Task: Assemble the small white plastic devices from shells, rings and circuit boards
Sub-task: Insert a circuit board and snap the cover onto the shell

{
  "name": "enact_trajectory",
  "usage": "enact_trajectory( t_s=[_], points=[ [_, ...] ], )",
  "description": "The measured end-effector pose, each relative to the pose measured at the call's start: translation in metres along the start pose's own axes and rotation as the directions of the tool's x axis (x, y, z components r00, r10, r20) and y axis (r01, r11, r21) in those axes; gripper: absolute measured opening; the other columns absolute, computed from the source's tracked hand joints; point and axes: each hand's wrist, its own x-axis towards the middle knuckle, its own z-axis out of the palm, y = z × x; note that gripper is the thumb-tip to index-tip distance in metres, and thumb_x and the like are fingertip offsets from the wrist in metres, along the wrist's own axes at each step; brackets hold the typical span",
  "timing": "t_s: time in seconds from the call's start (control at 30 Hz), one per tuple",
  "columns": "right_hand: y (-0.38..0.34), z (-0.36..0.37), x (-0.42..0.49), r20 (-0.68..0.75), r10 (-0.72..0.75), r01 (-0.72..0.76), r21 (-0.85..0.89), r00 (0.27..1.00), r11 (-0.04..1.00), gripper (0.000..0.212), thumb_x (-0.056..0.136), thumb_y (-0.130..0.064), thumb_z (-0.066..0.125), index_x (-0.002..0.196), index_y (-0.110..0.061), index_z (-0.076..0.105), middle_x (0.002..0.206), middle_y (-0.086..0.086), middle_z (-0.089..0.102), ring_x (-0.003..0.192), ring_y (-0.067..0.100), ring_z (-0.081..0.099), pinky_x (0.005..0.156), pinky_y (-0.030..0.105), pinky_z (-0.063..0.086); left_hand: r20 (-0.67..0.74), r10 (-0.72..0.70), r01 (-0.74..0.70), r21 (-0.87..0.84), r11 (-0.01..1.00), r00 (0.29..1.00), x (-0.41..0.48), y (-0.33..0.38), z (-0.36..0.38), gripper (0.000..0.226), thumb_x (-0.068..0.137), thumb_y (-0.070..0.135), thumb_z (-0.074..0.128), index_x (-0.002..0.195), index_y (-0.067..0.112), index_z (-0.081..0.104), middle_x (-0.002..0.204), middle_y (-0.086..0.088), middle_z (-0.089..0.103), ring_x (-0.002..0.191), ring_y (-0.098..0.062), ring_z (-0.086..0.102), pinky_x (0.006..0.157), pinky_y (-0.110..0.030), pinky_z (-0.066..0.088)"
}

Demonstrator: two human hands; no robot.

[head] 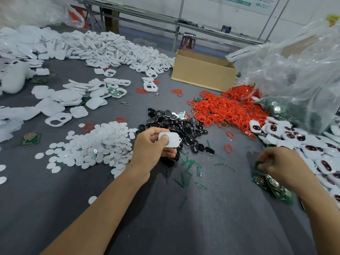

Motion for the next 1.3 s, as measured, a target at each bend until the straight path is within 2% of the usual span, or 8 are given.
enact_trajectory(
  t_s=[0.13,0.3,0.53,0.77,0.93,1.03,1.1,1.3],
  points=[
    [-0.040,-0.004,0.006,-0.244,-0.193,0.229,0.129,0.951,0.965,0.027,0.070,-0.006,0.081,0.066,-0.024,0.062,0.065,-0.010,0.059,0.067,0.018,0.057,0.062,0.029,0.037,0.014,-0.023,0.023,-0.024,0.999,1.000,0.000,0.001,0.000,0.018,0.094,-0.006,0.051,0.103,0.003,0.064,0.083,-0.012,0.071,0.057,-0.023,0.070,0.053,-0.025,0.057],
    [-0.120,0.008,0.010,-0.266,-0.353,0.441,0.486,0.897,0.755,0.028,0.084,-0.003,0.068,0.076,-0.026,0.055,0.075,-0.007,0.067,0.072,0.019,0.069,0.070,0.037,0.054,0.033,-0.040,0.042,-0.073,0.996,0.999,0.000,0.001,-0.001,0.018,0.094,-0.006,0.051,0.102,0.003,0.065,0.079,-0.009,0.073,0.062,-0.026,0.072,0.055,-0.025,0.057],
    [-0.173,0.041,0.001,-0.428,-0.514,0.651,0.289,0.744,0.702,0.010,0.082,-0.016,0.072,0.081,-0.014,0.062,0.066,-0.004,0.061,0.061,0.020,0.057,0.059,0.040,0.048,0.051,-0.081,0.090,-0.211,0.973,0.995,0.003,0.004,-0.003,0.027,0.103,0.012,0.040,0.094,0.004,0.065,0.070,-0.007,0.073,0.062,-0.022,0.071,0.059,-0.030,0.060],
    [-0.172,0.059,-0.005,-0.496,-0.629,0.748,0.065,0.598,0.660,0.009,0.076,-0.007,0.071,0.073,-0.009,0.063,0.082,0.003,0.068,0.075,0.027,0.063,0.053,0.039,0.051,0.049,-0.084,0.092,-0.172,0.981,0.995,0.004,0.002,-0.004,0.030,0.102,0.007,0.039,0.094,0.006,0.068,0.072,-0.008,0.072,0.061,-0.015,0.069,0.054,-0.024,0.055],
    [-0.169,0.053,0.001,-0.413,-0.650,0.760,0.205,0.638,0.617,0.005,0.076,-0.009,0.075,0.077,-0.011,0.070,0.086,-0.001,0.071,0.086,0.023,0.064,0.072,0.040,0.053,0.030,-0.079,0.083,-0.179,0.980,0.996,0.004,0.003,-0.004,0.031,0.103,0.006,0.037,0.094,0.005,0.067,0.074,-0.009,0.071,0.058,-0.015,0.068,0.054,-0.025,0.056],
    [-0.168,0.047,0.005,-0.377,-0.649,0.748,0.261,0.661,0.610,0.007,0.077,-0.007,0.073,0.083,-0.011,0.073,0.085,-0.001,0.071,0.078,0.015,0.062,0.073,0.035,0.052,0.028,-0.086,0.089,-0.187,0.978,0.996,0.004,0.004,-0.004,0.030,0.103,0.007,0.037,0.095,0.004,0.066,0.073,-0.011,0.071,0.058,-0.020,0.069,0.056,-0.028,0.059],
    [-0.167,0.045,0.007,-0.361,-0.627,0.721,0.262,0.690,0.642,0.010,0.077,-0.009,0.075,0.086,-0.013,0.073,0.084,-0.002,0.069,0.072,0.010,0.055,0.070,0.031,0.049,0.029,-0.091,0.094,-0.185,0.978,0.995,0.004,0.004,-0.004,0.030,0.104,0.007,0.037,0.096,0.004,0.065,0.072,-0.011,0.071,0.059,-0.022,0.070,0.056,-0.028,0.059],
    [-0.163,0.042,0.013,-0.230,-0.593,0.633,0.189,0.772,0.751,0.022,0.079,-0.027,0.075,0.099,-0.017,0.072,0.100,-0.003,0.067,0.091,0.018,0.059,0.082,0.038,0.048,0.032,-0.081,0.085,-0.157,0.984,0.996,0.003,0.004,-0.003,0.028,0.104,0.008,0.037,0.097,0.005,0.065,0.077,-0.015,0.070,0.059,-0.022,0.070,0.057,-0.029,0.060]
  ],
)
